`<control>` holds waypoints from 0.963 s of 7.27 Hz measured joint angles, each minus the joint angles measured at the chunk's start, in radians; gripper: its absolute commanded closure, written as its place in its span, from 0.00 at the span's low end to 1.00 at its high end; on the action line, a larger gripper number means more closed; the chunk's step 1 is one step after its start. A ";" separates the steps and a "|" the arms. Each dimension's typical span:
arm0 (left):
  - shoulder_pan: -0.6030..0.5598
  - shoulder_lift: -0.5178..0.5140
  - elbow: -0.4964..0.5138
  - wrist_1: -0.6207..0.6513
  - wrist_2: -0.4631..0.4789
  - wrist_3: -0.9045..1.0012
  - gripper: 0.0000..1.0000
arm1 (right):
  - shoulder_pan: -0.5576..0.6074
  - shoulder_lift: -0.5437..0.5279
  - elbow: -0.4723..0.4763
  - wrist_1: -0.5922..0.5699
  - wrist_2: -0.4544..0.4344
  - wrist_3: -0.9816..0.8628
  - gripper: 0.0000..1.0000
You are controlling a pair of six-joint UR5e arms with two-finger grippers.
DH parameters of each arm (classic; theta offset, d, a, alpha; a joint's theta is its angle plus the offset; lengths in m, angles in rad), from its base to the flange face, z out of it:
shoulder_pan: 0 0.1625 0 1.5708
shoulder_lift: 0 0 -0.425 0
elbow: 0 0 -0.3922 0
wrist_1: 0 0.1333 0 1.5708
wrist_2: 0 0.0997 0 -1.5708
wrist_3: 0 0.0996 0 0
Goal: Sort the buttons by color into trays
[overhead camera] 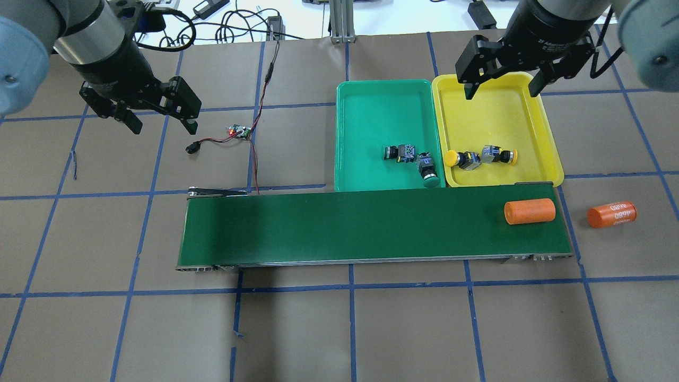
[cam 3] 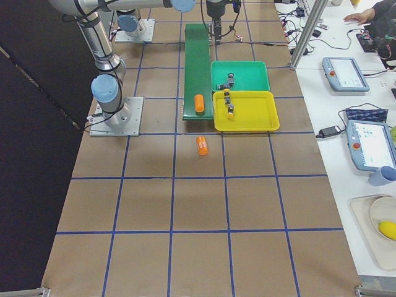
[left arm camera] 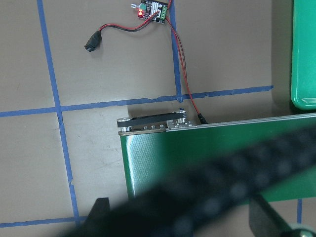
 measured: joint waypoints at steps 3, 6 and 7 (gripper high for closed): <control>0.000 0.000 0.000 0.000 0.000 0.000 0.00 | 0.002 0.003 -0.003 0.001 -0.005 0.000 0.00; 0.000 0.000 -0.001 0.000 0.000 -0.001 0.00 | 0.002 0.003 -0.003 -0.008 -0.004 -0.001 0.00; 0.000 0.000 -0.001 0.000 0.000 -0.001 0.00 | 0.002 0.004 -0.003 -0.011 -0.002 0.000 0.00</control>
